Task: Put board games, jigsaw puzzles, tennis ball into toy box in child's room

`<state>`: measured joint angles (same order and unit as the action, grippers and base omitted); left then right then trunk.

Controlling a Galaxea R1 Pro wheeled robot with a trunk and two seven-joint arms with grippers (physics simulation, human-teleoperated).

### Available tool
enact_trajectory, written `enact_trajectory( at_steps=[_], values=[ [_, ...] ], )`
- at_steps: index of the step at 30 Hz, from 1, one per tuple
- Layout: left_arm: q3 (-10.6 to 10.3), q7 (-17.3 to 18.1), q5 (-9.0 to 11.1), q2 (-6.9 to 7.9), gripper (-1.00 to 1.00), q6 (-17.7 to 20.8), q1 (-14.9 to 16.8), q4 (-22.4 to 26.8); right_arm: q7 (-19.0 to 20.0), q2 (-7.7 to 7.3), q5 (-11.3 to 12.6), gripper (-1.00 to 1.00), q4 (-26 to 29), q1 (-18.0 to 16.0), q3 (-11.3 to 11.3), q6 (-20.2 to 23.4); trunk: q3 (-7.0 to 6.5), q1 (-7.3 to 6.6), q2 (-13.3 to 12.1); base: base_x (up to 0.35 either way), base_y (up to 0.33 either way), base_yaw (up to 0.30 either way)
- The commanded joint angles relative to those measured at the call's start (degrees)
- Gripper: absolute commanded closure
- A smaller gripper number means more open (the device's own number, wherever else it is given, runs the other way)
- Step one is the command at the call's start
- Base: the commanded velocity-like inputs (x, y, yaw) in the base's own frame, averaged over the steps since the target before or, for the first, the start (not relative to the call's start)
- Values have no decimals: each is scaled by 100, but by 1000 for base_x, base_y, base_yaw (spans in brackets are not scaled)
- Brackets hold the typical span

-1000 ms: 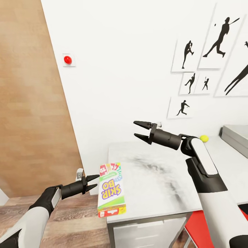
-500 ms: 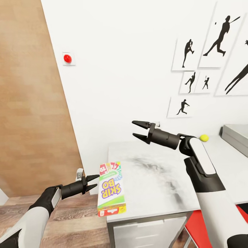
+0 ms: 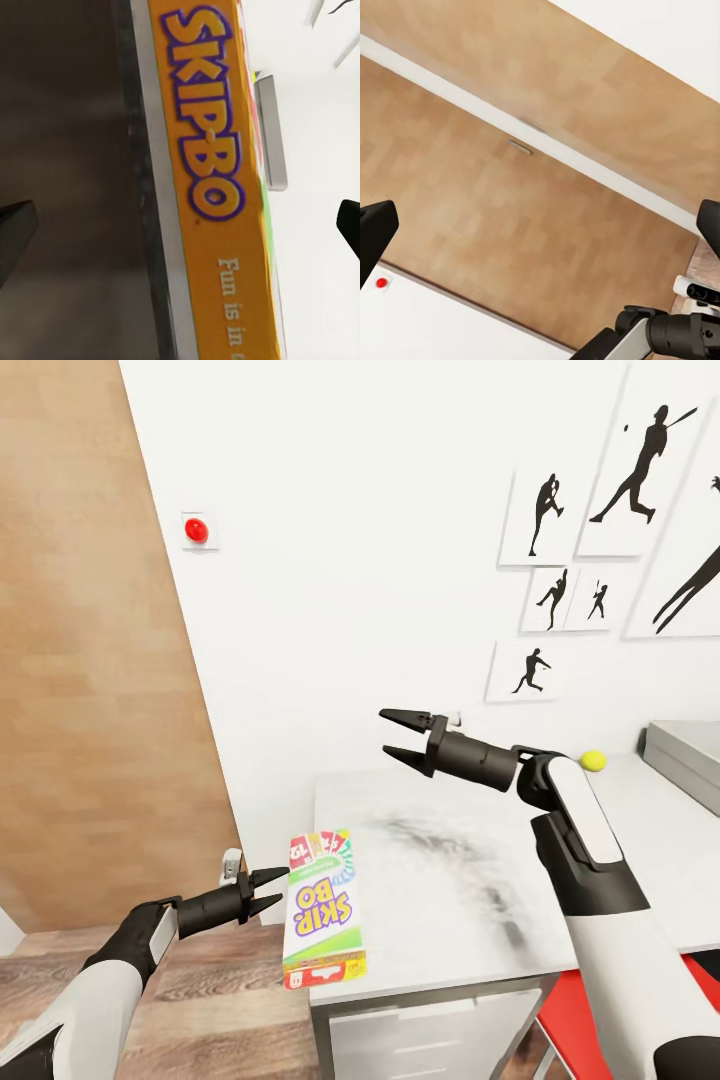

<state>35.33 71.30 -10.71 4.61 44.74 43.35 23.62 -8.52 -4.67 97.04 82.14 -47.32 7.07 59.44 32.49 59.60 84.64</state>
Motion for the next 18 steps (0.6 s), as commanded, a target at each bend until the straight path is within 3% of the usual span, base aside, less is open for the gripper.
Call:
enact_trajectory(
  at_steps=[1,18],
  values=[
    [44,42,-61,-4,-100,53,7,2,-59,-1,60,-100,4,-7,5,1,6,0,3,0,-16,0],
    [44,42,-63,-18,-100,52,7,2,-62,10,61,-100,4,-14,5,2,6,0,3,-22,-52,0]
  ],
)
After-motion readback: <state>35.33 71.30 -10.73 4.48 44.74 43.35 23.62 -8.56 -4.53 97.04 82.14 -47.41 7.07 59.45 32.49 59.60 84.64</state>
